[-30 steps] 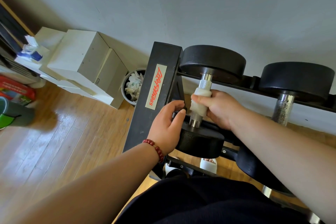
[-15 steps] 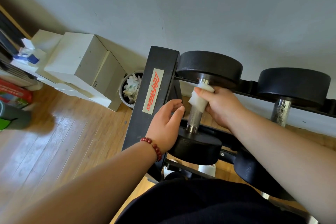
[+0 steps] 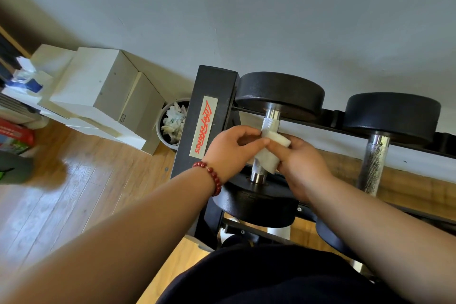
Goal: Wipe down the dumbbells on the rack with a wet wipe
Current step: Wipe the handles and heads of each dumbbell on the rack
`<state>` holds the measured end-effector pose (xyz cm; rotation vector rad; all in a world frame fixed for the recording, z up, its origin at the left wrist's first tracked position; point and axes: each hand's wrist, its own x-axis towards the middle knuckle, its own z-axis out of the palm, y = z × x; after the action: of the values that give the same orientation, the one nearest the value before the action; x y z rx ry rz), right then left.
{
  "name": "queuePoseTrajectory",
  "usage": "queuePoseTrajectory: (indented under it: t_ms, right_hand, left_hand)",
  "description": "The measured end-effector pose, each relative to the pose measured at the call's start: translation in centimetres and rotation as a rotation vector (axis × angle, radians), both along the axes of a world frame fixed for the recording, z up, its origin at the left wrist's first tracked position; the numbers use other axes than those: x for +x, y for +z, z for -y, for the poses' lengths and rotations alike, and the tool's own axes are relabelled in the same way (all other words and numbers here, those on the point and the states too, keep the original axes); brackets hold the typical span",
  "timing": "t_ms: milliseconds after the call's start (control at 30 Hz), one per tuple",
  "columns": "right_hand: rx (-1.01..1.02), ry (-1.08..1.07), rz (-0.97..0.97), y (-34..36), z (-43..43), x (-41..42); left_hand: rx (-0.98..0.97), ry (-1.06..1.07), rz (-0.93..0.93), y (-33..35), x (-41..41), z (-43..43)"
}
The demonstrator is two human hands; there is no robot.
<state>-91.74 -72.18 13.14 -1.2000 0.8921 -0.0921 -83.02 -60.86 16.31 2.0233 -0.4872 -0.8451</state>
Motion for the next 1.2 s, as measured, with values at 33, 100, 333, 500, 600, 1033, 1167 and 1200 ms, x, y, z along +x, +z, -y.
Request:
queuePoseTrajectory:
  t_ms: [33,100,333,500,600,1033,1167,1200]
  right_hand:
    - [0.022,-0.014,0.006,0.0,0.0,-0.1]
    - [0.086,-0.049,0.019,0.4,0.0,-0.1]
    - [0.157,-0.069,0.093,1.7,0.0,-0.8]
    - [-0.340,-0.010,-0.021,2.1,0.0,-2.1]
    - [-0.433,0.000,0.000,2.7,-0.4,-2.0]
    - [-0.468,-0.115,0.016,2.7,-2.7,-2.5]
    - [-0.460,-0.181,0.005,2.5,-3.0,-2.9]
    - [-0.459,-0.183,0.006,2.5,-3.1,-2.9]
  left_hand:
    - [-0.010,0.005,-0.027,-0.2,0.0,0.0]
    - [-0.031,0.028,-0.066,-0.6,0.0,-0.1]
    - [-0.039,0.054,-0.054,-0.7,0.0,-0.2]
    - [-0.087,0.106,-0.098,-0.9,0.3,-1.2]
    - [-0.167,0.172,-0.198,-0.7,0.5,-1.5]
    - [-0.133,0.358,-0.367,-1.6,1.5,1.0]
    - [-0.051,0.246,-0.131,-1.4,1.1,2.1]
    - [-0.052,0.218,-0.078,-1.4,1.1,2.0]
